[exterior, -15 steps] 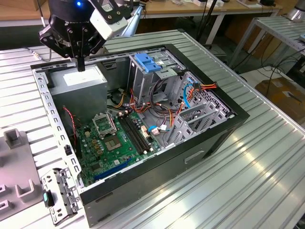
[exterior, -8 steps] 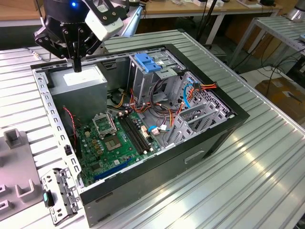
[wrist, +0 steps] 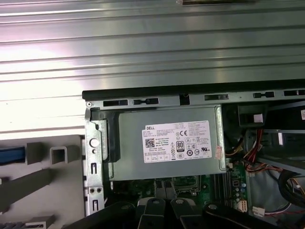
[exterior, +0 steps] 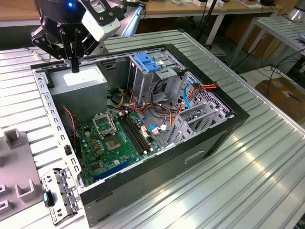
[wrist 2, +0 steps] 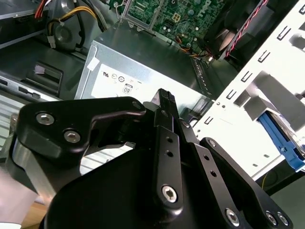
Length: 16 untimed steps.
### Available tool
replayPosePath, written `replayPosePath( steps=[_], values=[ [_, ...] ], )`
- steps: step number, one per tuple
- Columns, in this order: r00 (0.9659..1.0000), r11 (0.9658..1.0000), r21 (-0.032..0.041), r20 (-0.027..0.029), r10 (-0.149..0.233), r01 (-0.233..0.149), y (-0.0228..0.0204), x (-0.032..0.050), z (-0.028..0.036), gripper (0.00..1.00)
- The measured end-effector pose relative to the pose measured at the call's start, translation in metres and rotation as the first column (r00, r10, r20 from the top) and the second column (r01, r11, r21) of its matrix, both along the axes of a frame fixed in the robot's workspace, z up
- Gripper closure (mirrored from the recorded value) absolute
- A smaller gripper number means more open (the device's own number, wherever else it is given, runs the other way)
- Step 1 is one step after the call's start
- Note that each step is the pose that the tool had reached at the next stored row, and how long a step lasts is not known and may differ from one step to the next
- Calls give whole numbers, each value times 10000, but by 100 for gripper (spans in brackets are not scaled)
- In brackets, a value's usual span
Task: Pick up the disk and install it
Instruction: 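Reach for the disk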
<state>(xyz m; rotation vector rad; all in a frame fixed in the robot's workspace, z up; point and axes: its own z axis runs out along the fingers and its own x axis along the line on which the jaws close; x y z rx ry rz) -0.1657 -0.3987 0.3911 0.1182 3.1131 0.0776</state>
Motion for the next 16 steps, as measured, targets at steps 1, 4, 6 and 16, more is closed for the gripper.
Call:
replayPosePath(
  steps=[1, 4, 6, 16],
  values=[
    [10000, 10000, 2, 1, 0, 0, 0, -9, -1, 89],
    [10000, 10000, 1, 1, -1, 1, 0, -35, -3, 89],
    [10000, 10000, 2, 1, 0, 0, 0, -50, -4, 89],
    [10000, 10000, 1, 0, 0, 0, 0, -162, -12, 89]
  ],
)
